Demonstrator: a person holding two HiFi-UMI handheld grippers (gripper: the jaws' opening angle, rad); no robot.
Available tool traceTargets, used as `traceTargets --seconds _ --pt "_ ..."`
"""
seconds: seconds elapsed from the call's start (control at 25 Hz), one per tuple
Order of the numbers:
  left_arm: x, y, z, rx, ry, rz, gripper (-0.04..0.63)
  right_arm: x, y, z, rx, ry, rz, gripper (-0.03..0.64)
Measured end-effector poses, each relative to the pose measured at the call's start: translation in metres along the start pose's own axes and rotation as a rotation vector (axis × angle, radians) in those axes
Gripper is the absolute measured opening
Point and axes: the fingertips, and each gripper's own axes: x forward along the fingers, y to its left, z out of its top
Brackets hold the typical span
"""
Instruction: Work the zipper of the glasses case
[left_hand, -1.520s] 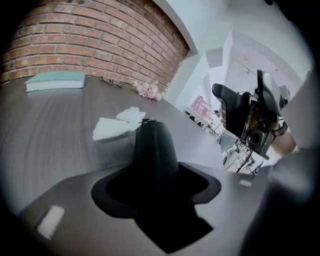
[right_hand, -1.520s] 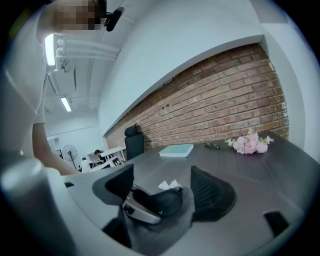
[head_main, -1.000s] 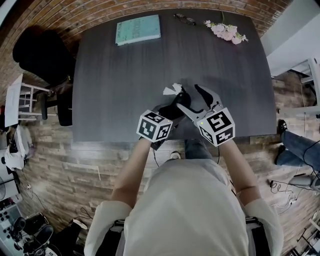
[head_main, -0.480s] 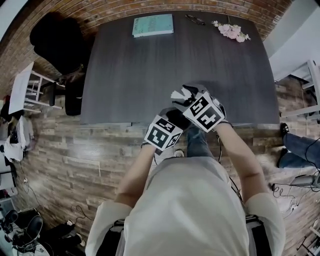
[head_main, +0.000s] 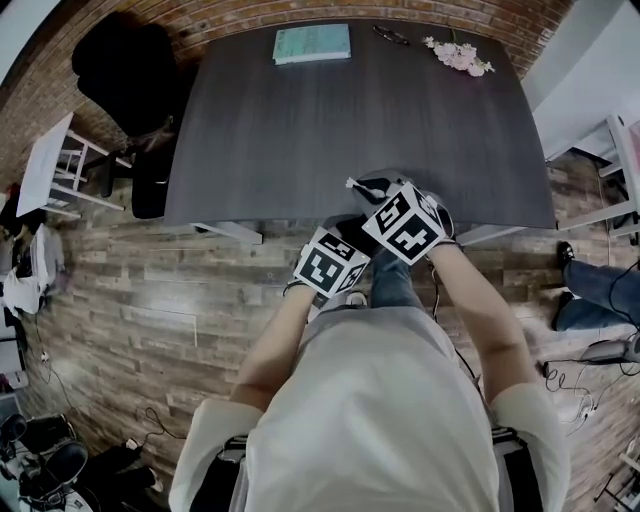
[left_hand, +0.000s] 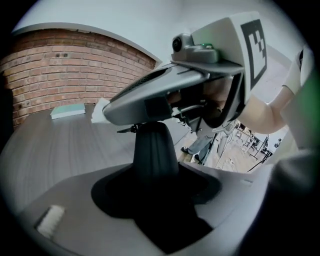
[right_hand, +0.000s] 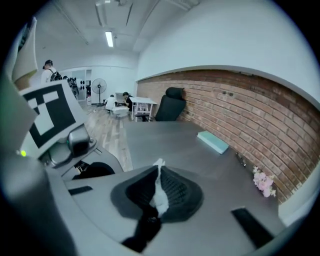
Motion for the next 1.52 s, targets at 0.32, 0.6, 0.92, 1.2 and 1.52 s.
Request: traceTargets --seconds 0.32,0.6,0.92,1.2,1.52 --pt "-0.015 -0.001 -0.007 -0.056 -0.036 0.023 0.264 -0.047 0.009 0.026 0.081 -0.117 0.022 0.012" --pt "-0.033 -0.001 0.008 -0.106 -0.136 0.013 0.261 -0.073 0.002 0.041 0.098 -0.173 0.005 0.011" --pt "-0.052 -0.011 0.025 -0.161 -0.245 -0.035 0.258 -0.091 -0.017 0.047 0.114 -0.242 -0.056 0.011" --pt "-0.068 -0.015 0.041 -0.140 -0.305 -0.052 0.256 -0.101 -0.044 0.042 0.080 -0.217 -0.121 0.011" --pt "-0.078 -0.013 0.059 -0.182 -0.377 -0.082 0.256 -0.103 -0.064 0.019 0.146 -0.207 -0.143 0.011"
